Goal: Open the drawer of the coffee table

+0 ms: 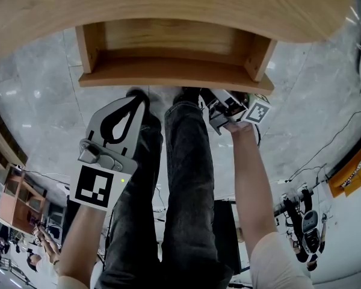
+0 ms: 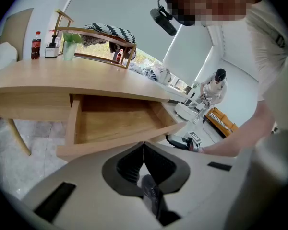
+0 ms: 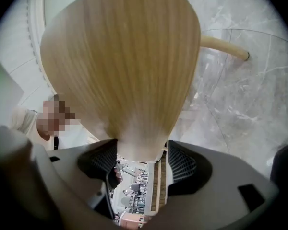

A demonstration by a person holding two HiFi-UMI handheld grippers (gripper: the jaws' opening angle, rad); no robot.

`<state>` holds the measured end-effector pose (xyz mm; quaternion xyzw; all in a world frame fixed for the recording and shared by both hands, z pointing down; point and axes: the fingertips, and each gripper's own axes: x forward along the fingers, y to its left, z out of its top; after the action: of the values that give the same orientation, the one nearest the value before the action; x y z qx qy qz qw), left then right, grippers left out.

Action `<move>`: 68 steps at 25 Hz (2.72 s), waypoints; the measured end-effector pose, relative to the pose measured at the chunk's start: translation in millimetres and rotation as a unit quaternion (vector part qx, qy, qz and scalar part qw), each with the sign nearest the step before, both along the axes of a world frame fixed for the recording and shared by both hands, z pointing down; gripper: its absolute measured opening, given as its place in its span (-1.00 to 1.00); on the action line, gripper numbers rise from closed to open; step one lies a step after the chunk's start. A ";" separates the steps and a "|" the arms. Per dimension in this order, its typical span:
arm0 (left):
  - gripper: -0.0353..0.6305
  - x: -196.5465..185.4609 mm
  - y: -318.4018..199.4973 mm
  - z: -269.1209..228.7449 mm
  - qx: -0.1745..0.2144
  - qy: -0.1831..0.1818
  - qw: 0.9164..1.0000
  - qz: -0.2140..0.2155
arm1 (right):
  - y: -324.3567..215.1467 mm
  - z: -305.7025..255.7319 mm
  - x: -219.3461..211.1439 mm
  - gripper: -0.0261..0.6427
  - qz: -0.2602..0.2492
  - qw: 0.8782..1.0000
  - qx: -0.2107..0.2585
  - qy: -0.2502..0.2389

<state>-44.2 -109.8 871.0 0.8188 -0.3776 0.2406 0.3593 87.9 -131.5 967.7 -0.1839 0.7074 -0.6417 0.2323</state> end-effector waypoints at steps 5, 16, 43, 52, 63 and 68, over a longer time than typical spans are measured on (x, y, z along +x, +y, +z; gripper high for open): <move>-0.83 -3.3 -7.3 -17.1 0.015 -0.003 1.000 -0.003 | 2.6 -1.9 5.3 0.10 0.021 0.998 -0.040 0.037; -0.83 10.7 0.4 -111.4 0.053 0.001 0.998 0.014 | 22.4 -91.8 1.1 -0.12 0.009 0.993 -0.075 0.089; -0.83 -53.3 59.9 -493.5 0.129 0.004 0.992 0.014 | 88.8 -501.1 -22.7 -0.80 -0.058 0.985 0.019 0.160; -0.83 -75.3 78.8 -563.5 0.186 0.015 0.982 0.022 | 97.4 -585.6 -17.9 -0.87 -0.017 0.972 0.099 0.210; -0.83 -81.0 86.4 -616.7 0.230 0.039 0.971 0.049 | 105.1 -688.5 -10.0 -0.87 0.037 0.922 0.234 0.305; -0.83 -80.1 89.8 -635.0 0.244 0.044 0.968 0.022 | 117.7 -714.1 -5.7 -0.87 0.027 0.871 0.291 0.396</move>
<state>-124.3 -20.1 236.0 0.8998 -0.3904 0.1128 0.1591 82.2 -13.8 253.7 -0.3661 0.8893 -0.2740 -0.0069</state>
